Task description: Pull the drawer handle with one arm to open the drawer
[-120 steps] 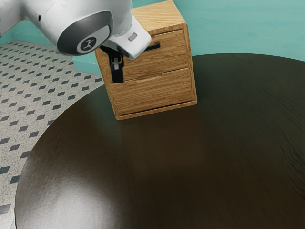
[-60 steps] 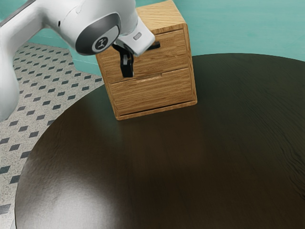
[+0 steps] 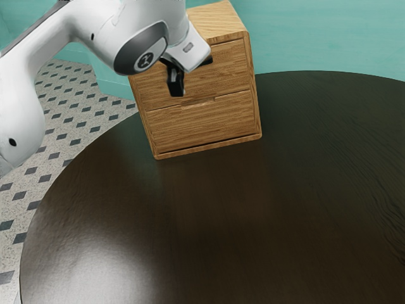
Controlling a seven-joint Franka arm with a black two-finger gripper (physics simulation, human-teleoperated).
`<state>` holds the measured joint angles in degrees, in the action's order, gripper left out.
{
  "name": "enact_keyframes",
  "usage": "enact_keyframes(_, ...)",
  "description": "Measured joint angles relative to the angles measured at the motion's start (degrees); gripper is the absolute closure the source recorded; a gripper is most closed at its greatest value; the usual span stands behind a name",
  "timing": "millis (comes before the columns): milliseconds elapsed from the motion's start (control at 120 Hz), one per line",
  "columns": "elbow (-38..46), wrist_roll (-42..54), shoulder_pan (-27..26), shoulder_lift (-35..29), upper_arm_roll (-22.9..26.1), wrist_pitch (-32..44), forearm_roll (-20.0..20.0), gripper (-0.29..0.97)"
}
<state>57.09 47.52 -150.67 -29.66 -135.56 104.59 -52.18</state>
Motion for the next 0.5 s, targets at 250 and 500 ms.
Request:
enact_keyframes(250,-4.74,0.52,-2.17,-3.33,-2.63,1.64,0.08,0.00)
enact_keyframes(500,-7.98,0.52,-4.21,-6.34,-4.11,3.46,0.19,0.00)
